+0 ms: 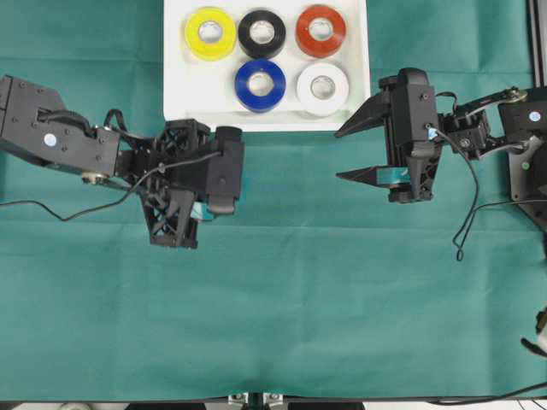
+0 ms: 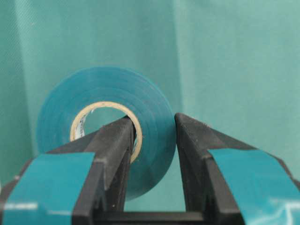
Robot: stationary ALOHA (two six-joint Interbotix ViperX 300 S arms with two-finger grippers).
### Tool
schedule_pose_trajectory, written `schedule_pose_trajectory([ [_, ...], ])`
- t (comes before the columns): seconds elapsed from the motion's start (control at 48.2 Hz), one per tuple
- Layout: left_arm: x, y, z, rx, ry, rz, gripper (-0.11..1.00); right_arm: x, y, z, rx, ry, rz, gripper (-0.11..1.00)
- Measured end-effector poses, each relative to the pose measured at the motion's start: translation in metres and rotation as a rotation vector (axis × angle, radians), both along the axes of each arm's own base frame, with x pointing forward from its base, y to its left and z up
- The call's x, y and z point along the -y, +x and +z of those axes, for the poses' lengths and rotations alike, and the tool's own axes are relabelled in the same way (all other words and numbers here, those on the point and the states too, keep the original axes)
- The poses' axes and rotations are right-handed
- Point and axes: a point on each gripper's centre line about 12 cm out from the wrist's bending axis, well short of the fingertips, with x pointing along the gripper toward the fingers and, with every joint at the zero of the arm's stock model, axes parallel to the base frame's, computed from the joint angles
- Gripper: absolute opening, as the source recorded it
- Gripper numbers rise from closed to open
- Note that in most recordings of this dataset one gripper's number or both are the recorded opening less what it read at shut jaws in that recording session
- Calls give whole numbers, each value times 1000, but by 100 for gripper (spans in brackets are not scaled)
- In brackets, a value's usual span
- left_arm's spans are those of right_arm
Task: Put the tape alternately from left to right into the white case.
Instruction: 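Lift the teal roll and carry it into the tray's front left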
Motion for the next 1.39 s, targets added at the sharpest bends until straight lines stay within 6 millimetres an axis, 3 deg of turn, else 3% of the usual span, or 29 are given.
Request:
schedule_pose_trajectory([
  [0.332,-53,-14,1,-4,23,109,-3,0,0,0,2,0,2,79],
  [0.913,-124,-22,-1,3,111,185,-3,0,0,0,-2,0,2,79],
  [1.079,-135,-24,-9,-12,121,198,-3,0,-1,-1,-3,0,0,79],
  [1.39,-135,-22,-17,-21,121,196,-3,0,-1,-1,-5,0,0,79],
])
